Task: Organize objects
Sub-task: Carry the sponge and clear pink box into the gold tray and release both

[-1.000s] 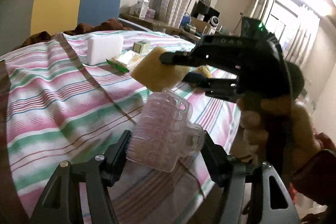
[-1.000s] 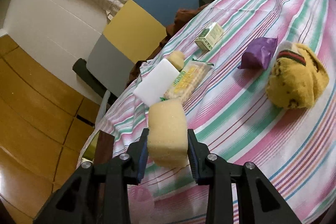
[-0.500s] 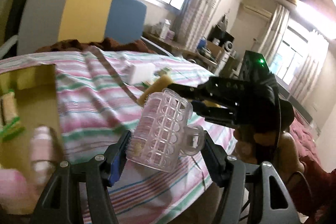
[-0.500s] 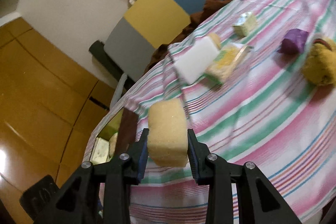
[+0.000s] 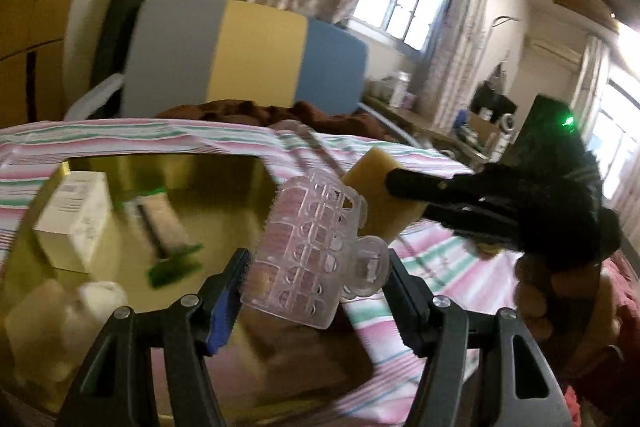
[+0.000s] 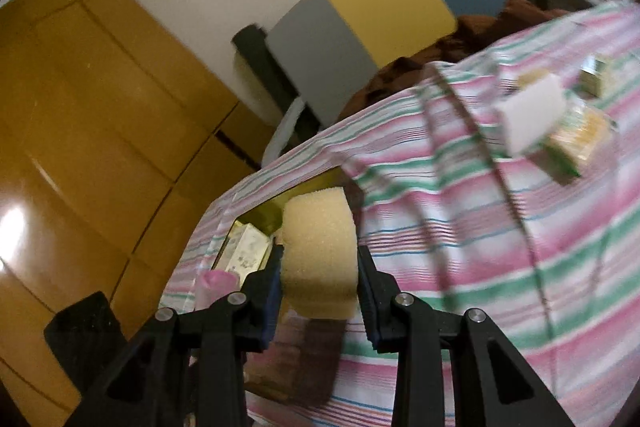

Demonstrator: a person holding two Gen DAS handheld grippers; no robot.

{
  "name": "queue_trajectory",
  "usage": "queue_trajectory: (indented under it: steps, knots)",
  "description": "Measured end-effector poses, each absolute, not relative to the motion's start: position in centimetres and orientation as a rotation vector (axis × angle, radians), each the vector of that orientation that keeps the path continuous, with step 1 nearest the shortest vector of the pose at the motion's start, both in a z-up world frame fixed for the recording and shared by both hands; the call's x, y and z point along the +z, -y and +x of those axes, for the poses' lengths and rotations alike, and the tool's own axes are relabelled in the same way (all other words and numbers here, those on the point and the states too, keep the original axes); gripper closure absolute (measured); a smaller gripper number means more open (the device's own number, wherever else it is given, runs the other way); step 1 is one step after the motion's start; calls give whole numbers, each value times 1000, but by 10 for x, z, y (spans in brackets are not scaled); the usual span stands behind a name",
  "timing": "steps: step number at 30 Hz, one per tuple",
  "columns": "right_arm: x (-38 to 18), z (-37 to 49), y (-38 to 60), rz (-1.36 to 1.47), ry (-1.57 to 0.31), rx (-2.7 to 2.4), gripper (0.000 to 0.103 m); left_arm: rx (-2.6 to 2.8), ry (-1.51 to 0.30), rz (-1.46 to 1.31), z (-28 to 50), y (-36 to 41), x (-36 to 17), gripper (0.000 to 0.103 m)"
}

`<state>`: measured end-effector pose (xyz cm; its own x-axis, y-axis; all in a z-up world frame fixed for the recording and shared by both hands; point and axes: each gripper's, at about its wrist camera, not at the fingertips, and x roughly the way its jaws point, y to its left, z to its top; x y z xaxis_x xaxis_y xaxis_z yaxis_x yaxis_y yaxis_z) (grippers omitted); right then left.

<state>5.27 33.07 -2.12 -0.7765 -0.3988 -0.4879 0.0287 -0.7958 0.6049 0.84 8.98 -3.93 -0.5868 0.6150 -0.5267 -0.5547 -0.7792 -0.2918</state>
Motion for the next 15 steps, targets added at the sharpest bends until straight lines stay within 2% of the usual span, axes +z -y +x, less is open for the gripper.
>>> queue_trajectory:
  steps: [6, 11, 14, 15]
  knots:
    - [-19, 14, -295, 968, 737, -2612, 68, 2378, 88, -920, -16, -76, -57, 37]
    - [-22, -8, -281, 1006, 684, -2656, 62, 2409, -13, -921, -16, -79, -63, 35]
    - [-24, -14, -285, 1015, 724, -2694, 27, 2419, -31, -913, -15, -80, -64, 23]
    - [-23, -12, -288, 984, 763, -2696, 24, 2422, -26, -909, -14, -80, -64, 22]
